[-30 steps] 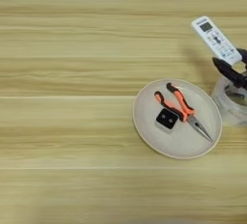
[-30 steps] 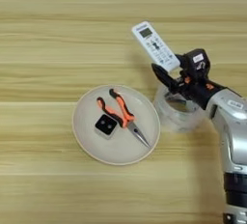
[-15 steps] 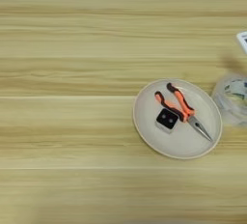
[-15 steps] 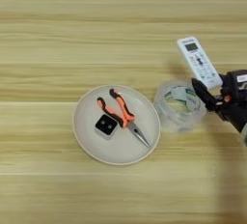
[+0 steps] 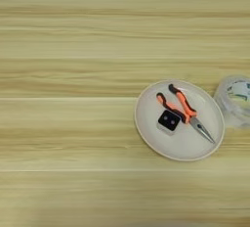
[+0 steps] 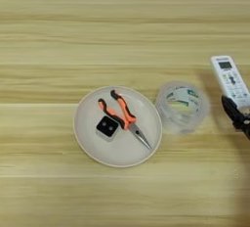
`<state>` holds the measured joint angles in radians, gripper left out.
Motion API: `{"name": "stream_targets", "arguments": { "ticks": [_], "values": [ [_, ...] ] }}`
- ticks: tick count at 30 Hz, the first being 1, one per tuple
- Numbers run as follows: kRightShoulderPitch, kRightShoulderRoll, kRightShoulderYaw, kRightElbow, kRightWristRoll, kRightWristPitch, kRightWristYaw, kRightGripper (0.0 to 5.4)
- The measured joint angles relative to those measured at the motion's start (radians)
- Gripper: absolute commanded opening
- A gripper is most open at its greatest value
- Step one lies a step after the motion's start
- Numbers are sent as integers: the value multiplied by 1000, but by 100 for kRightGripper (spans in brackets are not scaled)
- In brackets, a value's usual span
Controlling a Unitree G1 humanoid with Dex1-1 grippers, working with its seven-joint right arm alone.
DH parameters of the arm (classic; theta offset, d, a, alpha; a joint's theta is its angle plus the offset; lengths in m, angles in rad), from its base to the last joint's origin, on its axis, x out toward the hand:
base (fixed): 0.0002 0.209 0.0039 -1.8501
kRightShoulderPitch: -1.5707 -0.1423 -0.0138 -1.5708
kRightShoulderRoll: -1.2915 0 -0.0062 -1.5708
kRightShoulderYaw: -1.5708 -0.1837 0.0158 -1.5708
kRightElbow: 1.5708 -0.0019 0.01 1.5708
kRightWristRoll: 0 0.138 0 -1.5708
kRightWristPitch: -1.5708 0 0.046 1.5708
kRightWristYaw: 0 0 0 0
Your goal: Move the objects on the table
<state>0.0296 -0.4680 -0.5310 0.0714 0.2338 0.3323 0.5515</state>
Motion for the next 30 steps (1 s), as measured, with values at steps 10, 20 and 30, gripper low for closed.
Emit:
{"name": "stream_targets", "arguments": {
  "ticks": [10, 20, 30],
  "values": [
    [-3, -1, 19, 130, -2, -42, 0, 298],
    [-5, -2, 61, 218, -32, -89, -20, 297],
    [-6, -2, 92, 215, -36, -106, -21, 297]
  ]
}}
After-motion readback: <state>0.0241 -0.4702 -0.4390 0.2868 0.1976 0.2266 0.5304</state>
